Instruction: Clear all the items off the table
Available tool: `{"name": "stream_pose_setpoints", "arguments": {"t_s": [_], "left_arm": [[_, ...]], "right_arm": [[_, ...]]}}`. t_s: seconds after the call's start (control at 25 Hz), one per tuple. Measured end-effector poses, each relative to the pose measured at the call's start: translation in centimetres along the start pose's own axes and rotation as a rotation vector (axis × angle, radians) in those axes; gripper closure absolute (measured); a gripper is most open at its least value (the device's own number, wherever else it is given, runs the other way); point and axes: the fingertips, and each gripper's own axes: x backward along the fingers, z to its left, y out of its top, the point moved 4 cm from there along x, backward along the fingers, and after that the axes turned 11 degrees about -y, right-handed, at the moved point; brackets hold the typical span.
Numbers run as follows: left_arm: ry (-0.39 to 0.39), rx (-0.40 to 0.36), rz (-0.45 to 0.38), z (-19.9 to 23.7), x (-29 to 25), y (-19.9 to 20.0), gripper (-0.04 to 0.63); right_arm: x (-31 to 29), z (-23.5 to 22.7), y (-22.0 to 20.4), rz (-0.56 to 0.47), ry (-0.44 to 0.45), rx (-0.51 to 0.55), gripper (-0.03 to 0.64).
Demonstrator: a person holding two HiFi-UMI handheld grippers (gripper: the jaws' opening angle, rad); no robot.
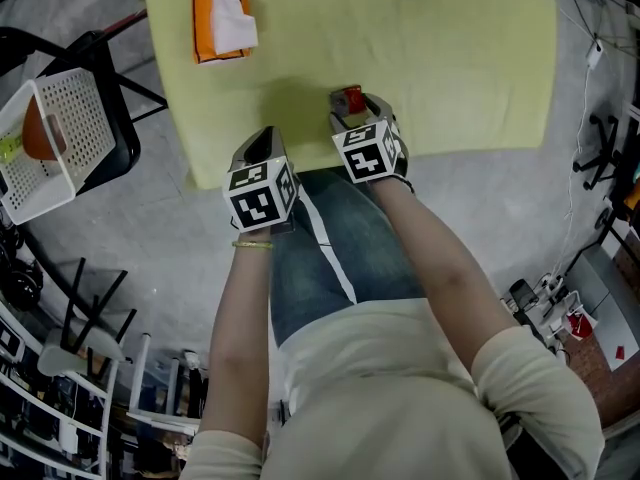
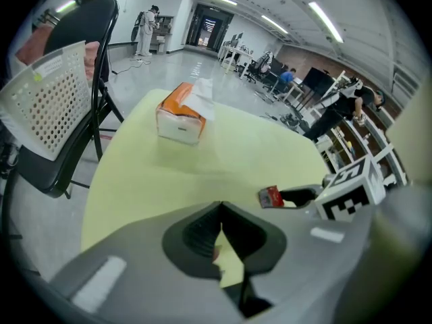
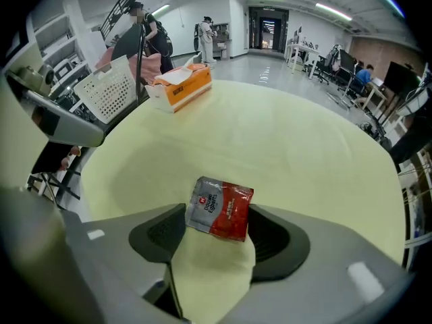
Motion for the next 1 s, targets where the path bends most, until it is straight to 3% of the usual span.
{"name": "stream_pose_setpoints", "arguments": {"t_s": [0.2, 0.24, 0.28, 1.0], "left_arm": [[0.004, 0.004, -0.009, 0.1, 0.3, 0.2, 0.586], [0.006, 0.005, -0.010, 0.1, 0.4, 0.2, 0.586], [0.007, 0.006, -0.011, 0.1, 0.5, 0.1, 0.586], [0.013, -0.005, -0.048, -0.9, 3.8, 0.5, 0.586]], "right_arm": [[0.5, -0.1, 0.3, -0.022, 0.010, 0.036, 0.412], [0.6, -0.2, 0.4, -0.026, 0.004, 0.043, 0.477], [0.7, -0.2, 0.4, -0.027, -0.002, 0.044, 0.607], [3.7, -1.3, 1.5, -0.032, -0.032, 0.053, 0.612]]}}
